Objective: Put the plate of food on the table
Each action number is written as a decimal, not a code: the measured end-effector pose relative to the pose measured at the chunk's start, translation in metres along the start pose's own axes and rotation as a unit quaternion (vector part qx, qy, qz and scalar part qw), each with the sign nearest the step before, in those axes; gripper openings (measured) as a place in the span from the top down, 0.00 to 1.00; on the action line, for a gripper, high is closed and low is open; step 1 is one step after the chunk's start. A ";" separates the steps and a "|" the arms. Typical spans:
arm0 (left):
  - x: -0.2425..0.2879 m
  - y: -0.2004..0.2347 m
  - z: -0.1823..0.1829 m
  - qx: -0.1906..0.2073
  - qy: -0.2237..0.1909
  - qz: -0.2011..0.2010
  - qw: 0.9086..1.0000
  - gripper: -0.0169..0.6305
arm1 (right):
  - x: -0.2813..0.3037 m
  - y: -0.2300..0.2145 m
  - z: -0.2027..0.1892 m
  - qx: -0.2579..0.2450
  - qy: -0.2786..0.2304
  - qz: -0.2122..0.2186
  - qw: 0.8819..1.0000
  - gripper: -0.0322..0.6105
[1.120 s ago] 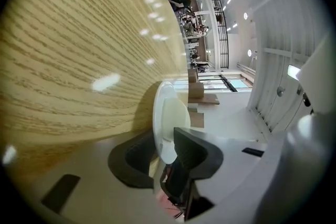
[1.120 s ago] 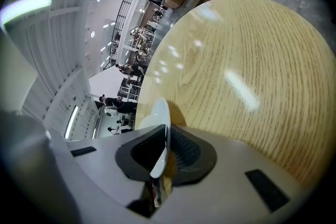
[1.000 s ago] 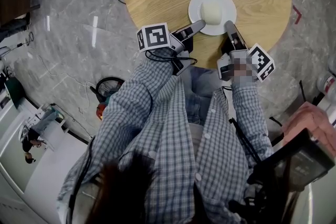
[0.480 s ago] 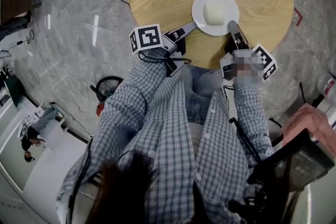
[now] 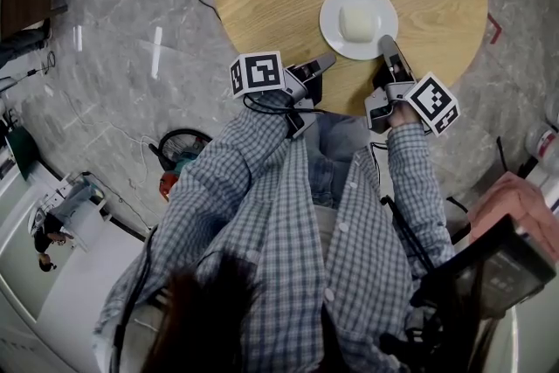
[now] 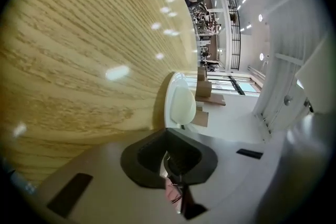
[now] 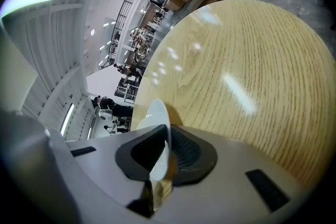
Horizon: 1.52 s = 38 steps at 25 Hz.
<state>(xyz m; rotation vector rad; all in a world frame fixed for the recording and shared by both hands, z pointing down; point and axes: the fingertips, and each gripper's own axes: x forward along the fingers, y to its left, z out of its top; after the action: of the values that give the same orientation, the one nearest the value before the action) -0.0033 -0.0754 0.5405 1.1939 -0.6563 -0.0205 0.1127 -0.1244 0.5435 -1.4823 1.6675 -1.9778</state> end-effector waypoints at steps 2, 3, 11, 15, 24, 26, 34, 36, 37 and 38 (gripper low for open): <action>0.004 0.000 -0.003 -0.001 0.007 -0.007 1.000 0.96 | 0.001 -0.001 -0.001 0.000 -0.001 -0.001 1.000 0.89; 0.006 0.000 -0.004 -0.003 0.008 -0.010 1.000 0.96 | 0.002 -0.001 -0.001 0.000 -0.001 -0.001 1.000 0.89; 0.012 0.000 -0.003 -0.013 0.008 -0.018 1.000 0.96 | 0.003 -0.002 -0.002 -0.008 0.002 -0.016 1.000 0.89; 0.013 0.001 -0.004 -0.014 0.010 -0.016 1.000 0.96 | 0.004 -0.003 -0.003 -0.038 0.012 -0.037 0.999 0.89; 0.015 0.002 -0.003 -0.014 0.011 -0.014 1.000 0.96 | 0.007 -0.003 -0.001 -0.195 0.037 -0.092 0.976 0.87; 0.015 0.003 -0.003 -0.015 0.010 -0.013 1.000 0.96 | 0.007 -0.003 -0.002 -0.227 0.042 -0.105 0.967 0.86; 0.014 0.004 -0.003 -0.020 0.010 -0.011 1.000 0.96 | 0.011 -0.002 -0.004 -0.330 0.045 -0.151 0.931 0.83; 0.013 0.004 -0.003 -0.021 0.008 -0.011 1.000 0.96 | 0.012 -0.001 -0.003 -0.356 0.045 -0.167 0.918 0.82; 0.013 0.004 -0.003 -0.021 0.008 -0.011 1.000 0.96 | 0.012 0.000 -0.002 -0.369 0.044 -0.174 0.912 0.81; 0.013 0.004 -0.003 -0.021 0.007 -0.011 1.000 0.96 | 0.013 0.000 -0.001 -0.383 0.043 -0.182 0.905 0.81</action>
<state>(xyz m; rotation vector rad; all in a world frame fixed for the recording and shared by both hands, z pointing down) 0.0070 -0.0761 0.5491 1.1592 -0.6268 -0.0439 0.1054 -0.1321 0.5504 -2.0985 2.5516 -1.6010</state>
